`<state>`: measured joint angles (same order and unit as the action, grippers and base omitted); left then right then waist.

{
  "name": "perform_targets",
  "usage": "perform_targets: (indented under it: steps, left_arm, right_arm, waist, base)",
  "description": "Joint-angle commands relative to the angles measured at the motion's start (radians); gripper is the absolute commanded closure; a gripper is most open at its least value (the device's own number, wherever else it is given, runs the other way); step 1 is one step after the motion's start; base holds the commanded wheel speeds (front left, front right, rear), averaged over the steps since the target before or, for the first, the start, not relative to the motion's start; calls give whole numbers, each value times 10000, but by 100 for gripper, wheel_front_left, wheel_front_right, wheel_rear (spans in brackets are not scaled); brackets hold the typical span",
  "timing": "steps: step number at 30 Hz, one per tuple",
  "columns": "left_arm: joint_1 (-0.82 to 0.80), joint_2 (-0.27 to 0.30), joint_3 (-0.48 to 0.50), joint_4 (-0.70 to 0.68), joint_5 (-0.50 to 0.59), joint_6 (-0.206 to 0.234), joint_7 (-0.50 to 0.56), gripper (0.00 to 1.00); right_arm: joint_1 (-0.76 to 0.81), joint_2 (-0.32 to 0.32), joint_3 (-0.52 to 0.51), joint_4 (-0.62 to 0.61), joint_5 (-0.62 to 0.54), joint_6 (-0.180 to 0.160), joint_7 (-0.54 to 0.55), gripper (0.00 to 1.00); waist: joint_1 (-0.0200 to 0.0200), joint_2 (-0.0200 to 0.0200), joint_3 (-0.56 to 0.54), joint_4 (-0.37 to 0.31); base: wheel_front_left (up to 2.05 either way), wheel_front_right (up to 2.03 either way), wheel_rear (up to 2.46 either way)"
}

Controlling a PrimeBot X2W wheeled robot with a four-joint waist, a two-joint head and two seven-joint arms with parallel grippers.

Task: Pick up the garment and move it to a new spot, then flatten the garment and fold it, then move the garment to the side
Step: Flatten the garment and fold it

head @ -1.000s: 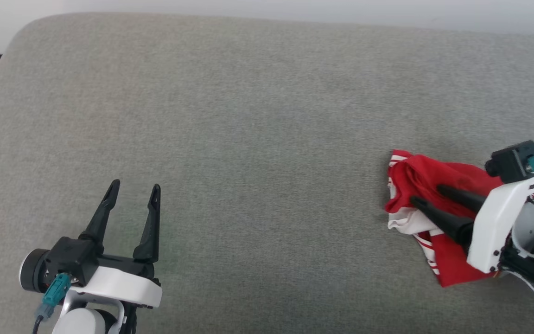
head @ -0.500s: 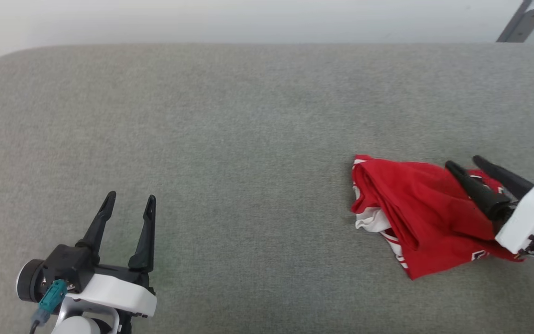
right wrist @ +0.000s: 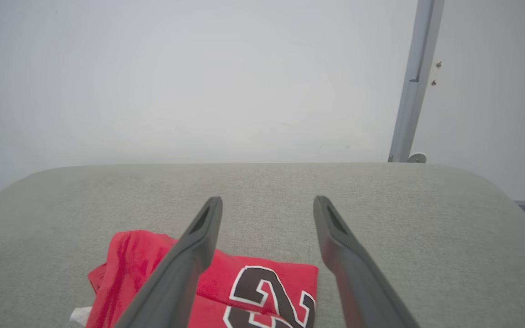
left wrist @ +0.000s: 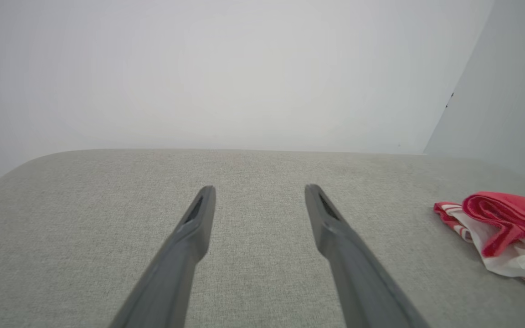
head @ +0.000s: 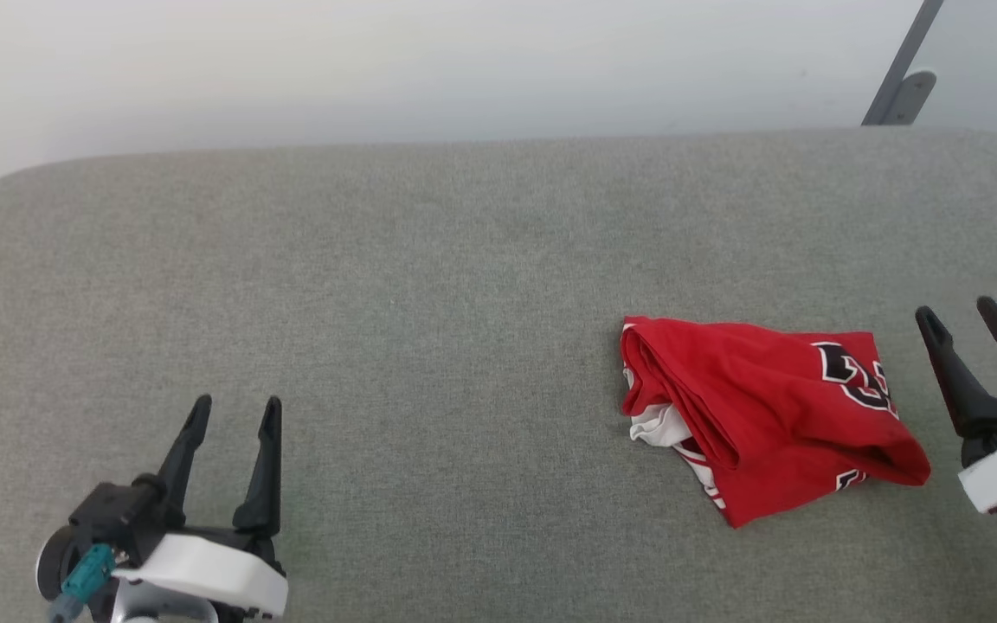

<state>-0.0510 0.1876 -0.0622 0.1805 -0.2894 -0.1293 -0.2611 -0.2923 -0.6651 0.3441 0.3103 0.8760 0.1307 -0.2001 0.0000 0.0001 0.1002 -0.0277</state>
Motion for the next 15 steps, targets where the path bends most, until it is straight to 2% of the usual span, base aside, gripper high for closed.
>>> perform_targets:
  steps: [1, 5, 10, 15]
  left_arm:
    - [232, -2, -9, -10, -21, -13, -51, 0]
    - [499, 77, 39, -181, 16, -13, -51, 0]
    - [1093, -2, 387, -687, 222, -13, -51, 0]
    - [1799, -117, 839, -1375, 396, -13, -51, 0]
  right_arm:
    - [200, 83, -71, 169, -272, 0, -347, 0]
    - [707, 334, -645, 97, -1034, 0, -643, 0]
    - [1689, 908, -2004, -849, -2055, 0, -646, 0]
    - [2657, 1234, -2803, -1662, -2680, 0, -650, 0]
  waist:
    - [0, -1, -210, 9]
    - [0, -1, -367, 37]
    - [0, -1, -527, 26]
    - [0, -1, -550, 41]
  base:
    - [0, 0, 0]
    - [0, 0, 0]
    - [0, 0, 0]
    - [0, 0, 0]
